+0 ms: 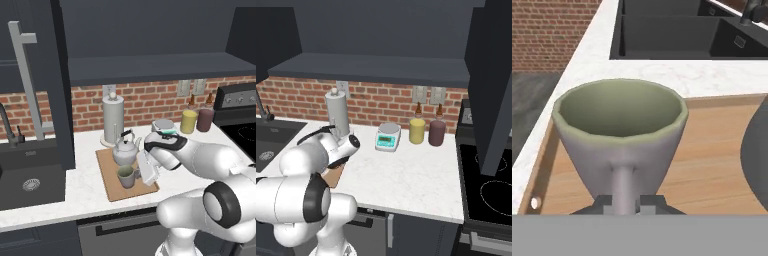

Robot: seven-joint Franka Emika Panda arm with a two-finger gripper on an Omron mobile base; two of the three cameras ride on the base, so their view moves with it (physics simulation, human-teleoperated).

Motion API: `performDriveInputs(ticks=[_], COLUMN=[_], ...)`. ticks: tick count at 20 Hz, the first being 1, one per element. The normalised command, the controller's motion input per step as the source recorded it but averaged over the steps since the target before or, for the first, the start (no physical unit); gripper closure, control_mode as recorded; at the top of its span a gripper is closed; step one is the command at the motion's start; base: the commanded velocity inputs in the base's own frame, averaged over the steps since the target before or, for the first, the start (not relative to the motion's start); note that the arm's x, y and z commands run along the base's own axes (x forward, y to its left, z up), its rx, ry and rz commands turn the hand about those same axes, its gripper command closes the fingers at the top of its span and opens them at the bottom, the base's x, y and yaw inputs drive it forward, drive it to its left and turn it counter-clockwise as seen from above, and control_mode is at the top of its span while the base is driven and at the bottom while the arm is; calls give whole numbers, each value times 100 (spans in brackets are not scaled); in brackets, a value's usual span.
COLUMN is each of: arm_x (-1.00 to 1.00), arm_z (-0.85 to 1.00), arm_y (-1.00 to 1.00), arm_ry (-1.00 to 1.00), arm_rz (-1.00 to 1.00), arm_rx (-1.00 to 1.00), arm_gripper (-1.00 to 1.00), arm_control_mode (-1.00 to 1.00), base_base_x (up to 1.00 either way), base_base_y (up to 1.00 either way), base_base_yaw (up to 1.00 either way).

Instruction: Pick the kettle from the counter and place it on the tray. Then pick the mug from the cabinet and place it on the tray. Then close the cabinet doors.

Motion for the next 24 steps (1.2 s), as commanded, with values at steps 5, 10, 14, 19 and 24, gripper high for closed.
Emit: performDriveInputs(ticks=[5, 10, 14, 19, 24], arm_x=[3, 0, 0, 0, -1], arm_z=[-31, -24, 3, 6, 16], arm_y=[0, 0, -12, -21, -18], arm_ry=[-9, -6, -4, 0, 0], arm_rz=[0, 0, 0, 0, 2], arm_rx=[-4, -4, 0, 0, 3], arm_gripper=[100, -100, -100, -100, -100], arm_control_mode=[-100, -100, -100, -100, -100], base_base_x=[0, 0, 0, 0, 0], base_base_y=[0, 0, 0, 0, 0], base_base_yaw=[0, 0, 0, 0, 0])
